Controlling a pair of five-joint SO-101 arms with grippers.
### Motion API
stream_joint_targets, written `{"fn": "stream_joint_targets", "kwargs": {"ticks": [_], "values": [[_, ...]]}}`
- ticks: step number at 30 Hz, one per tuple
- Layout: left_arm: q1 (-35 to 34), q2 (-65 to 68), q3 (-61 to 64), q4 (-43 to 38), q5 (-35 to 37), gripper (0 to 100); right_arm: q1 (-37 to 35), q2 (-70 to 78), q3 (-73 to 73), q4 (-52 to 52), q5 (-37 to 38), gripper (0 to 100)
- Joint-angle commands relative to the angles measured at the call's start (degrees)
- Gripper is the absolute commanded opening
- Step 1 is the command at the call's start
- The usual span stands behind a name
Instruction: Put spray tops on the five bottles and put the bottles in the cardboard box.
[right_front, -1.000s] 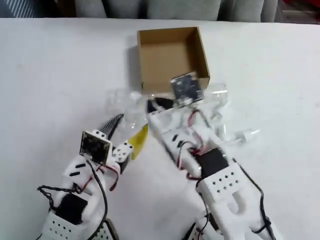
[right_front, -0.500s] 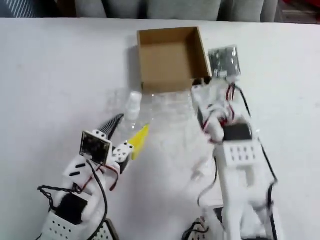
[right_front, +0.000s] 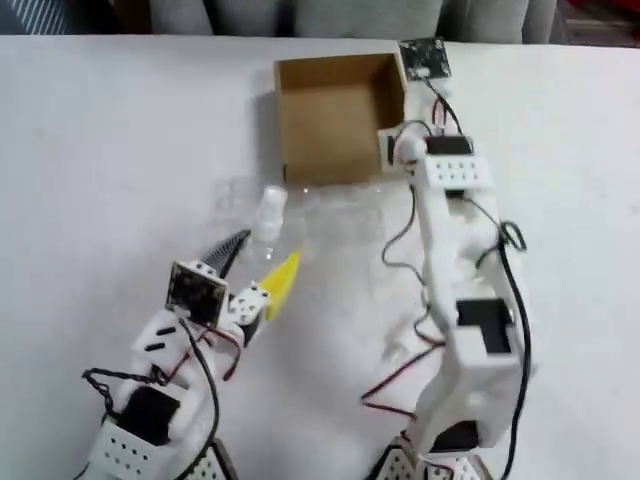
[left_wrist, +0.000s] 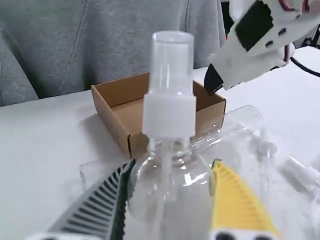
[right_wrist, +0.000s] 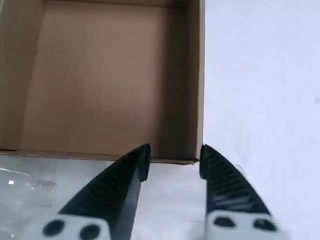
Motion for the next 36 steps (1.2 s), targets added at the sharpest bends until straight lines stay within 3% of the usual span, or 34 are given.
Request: {"fn": "stream_joint_targets", "kwargs": {"ticks": [1, 12, 15, 17, 20, 27, 31, 36], "values": [[0.2, -0.6, -0.1, -3.2, -0.6, 2, 1.5, 5.1, -12.5, 4.2, 0.5, 15.2], [0.2, -0.6, 0.4, -3.3, -0.6, 2, 1.9, 28.3, -34.8, 4.9, 0.6, 14.9], [0.2, -0.6, 0.4, -3.3, -0.6, 2, 2.0, 33.6, -41.6, 8.0, 1.1, 8.2], [0.2, -0.6, 0.2, -3.3, -0.6, 2, 1.8, 36.4, -46.2, 11.6, 5.5, 0.9], [-0.8, -0.6, 0.1, -3.3, -0.6, 2, 1.8, 39.0, -52.6, 20.4, 13.5, 3.3], [-4.7, -0.6, 0.4, -7.6, -0.2, 2, 1.5, 41.7, -64.4, 37.4, 23.1, 1.6], [-4.7, -0.6, 0.4, -7.6, -0.2, 2, 1.5, 42.0, -68.4, 44.1, 12.6, 1.6], [-4.7, -0.6, 0.4, -7.6, -0.2, 2, 0.9, 42.0, -70.5, 49.6, 12.2, 1.6]]}}
